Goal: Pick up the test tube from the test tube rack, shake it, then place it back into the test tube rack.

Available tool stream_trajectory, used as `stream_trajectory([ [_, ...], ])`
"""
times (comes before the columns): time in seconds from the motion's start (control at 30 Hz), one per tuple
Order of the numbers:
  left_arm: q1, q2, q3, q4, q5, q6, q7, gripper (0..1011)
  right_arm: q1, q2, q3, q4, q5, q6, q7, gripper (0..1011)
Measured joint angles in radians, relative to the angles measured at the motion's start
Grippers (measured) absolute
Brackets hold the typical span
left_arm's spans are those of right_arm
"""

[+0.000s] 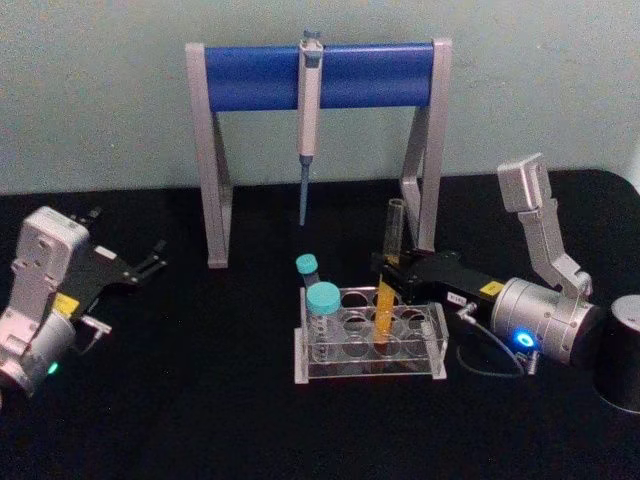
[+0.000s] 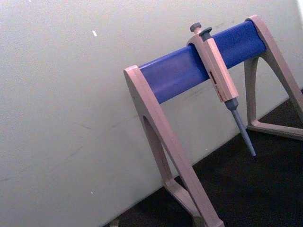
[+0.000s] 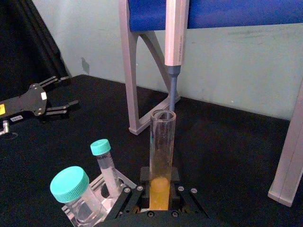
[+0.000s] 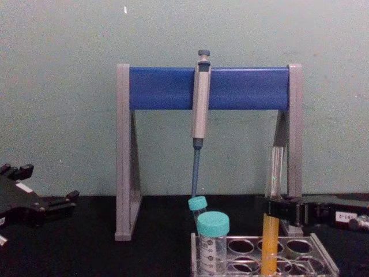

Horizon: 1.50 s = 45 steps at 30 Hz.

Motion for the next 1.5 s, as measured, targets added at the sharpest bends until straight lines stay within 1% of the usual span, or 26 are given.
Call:
stream_trajectory([
  [0.33,0.0,0.0,0.0,0.0,0.0,0.0,0.0,1001,-0.001,0.0,0.0,0.0,0.0,-0.002,0.001,225],
  [0.5,0.0,0.0,0.0,0.0,0.0,0.0,0.0,1001,-0.006,0.003,0.0,-0.007,-0.009,-0.021,0.0,225],
  [0.63,0.0,0.0,0.0,0.0,0.0,0.0,0.0,1001,-0.012,0.008,-0.002,-0.021,-0.033,-0.045,-0.003,225],
  [0.7,0.0,0.0,0.0,0.0,0.0,0.0,0.0,1001,-0.018,0.014,-0.003,-0.035,-0.058,-0.067,-0.006,225],
  [0.73,0.0,0.0,0.0,0.0,0.0,0.0,0.0,1001,-0.018,0.014,-0.003,-0.035,-0.058,-0.067,-0.006,225],
  [0.87,0.0,0.0,0.0,0.0,0.0,0.0,0.0,1001,-0.028,0.023,-0.005,-0.059,-0.1,-0.095,-0.007,225],
  [1.03,0.0,0.0,0.0,0.0,0.0,0.0,0.0,1001,-0.039,0.028,-0.004,-0.082,-0.138,-0.119,-0.008,225],
  [1.13,0.0,0.0,0.0,0.0,0.0,0.0,0.0,1001,-0.049,0.029,0.003,-0.101,-0.16,-0.13,-0.012,225],
  [1.37,0.0,0.0,0.0,0.0,0.0,0.0,0.0,1001,-0.065,0.03,0.024,-0.141,-0.179,-0.134,-0.02,225],
  [1.5,0.0,0.0,0.0,0.0,0.0,0.0,0.0,1001,-0.075,0.028,0.052,-0.174,-0.18,-0.134,-0.024,225],
])
